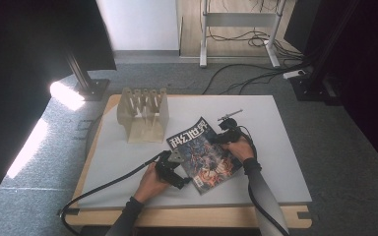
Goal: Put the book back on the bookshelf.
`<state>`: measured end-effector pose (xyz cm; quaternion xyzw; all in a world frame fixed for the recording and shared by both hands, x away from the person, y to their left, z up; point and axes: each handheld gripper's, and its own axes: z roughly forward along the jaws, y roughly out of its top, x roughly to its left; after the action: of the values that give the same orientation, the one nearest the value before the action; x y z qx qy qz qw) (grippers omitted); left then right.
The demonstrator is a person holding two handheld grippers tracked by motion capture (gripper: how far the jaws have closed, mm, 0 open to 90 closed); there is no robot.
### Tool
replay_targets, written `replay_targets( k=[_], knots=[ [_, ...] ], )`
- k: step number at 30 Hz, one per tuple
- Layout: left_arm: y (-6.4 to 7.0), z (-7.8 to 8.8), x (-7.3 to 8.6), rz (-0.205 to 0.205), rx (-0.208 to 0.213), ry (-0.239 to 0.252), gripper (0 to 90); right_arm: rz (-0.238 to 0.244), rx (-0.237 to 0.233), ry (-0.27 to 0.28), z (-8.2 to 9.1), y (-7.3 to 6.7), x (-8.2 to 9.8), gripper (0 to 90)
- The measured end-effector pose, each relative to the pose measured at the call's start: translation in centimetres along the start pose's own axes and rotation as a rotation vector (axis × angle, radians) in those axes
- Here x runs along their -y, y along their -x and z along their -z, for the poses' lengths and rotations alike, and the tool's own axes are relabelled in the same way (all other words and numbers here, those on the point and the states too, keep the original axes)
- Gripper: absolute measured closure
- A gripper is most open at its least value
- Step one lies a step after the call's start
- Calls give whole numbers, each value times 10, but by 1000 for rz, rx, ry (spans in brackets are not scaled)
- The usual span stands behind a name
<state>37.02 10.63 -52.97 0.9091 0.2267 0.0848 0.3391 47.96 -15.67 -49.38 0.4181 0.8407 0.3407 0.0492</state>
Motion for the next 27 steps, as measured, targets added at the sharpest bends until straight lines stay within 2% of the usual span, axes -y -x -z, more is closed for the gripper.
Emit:
replay_targets(
  k=[3, 5, 7, 8, 13, 15, 17, 18, 21, 27],
  knots=[
    [0, 0, 0, 0, -1, 1, 0, 0, -24, 15, 6, -1, 0, 774],
    [0, 0, 0, -2, -1, 2, 0, 19, -26, 25, 13, -9, -2, 810],
    [0, 0, 0, -3, -2, 2, 0, 30, -21, 27, 15, -12, -3, 811],
    [0, 0, 0, 0, 0, 2, 0, 44, -17, 28, 19, -18, -5, 812],
    [-1, 1, 0, 19, 1, -3, 0, 66, -33, 69, 34, -31, -9, 814],
    [-2, 3, 1, 34, 7, -3, 0, 78, -40, 81, 40, -35, -10, 814],
    [-6, 6, 2, 72, 26, 2, 0, 88, -46, 92, 46, -40, -10, 815],
    [-6, 6, 2, 72, 26, 2, 0, 88, -46, 92, 46, -40, -10, 815],
    [-15, 10, 5, 122, 52, 25, 0, 113, -43, 119, 55, -49, -12, 815],
    [-24, 10, 3, 154, 66, 50, 0, 144, -33, 147, 67, -63, -15, 816]
  ],
)
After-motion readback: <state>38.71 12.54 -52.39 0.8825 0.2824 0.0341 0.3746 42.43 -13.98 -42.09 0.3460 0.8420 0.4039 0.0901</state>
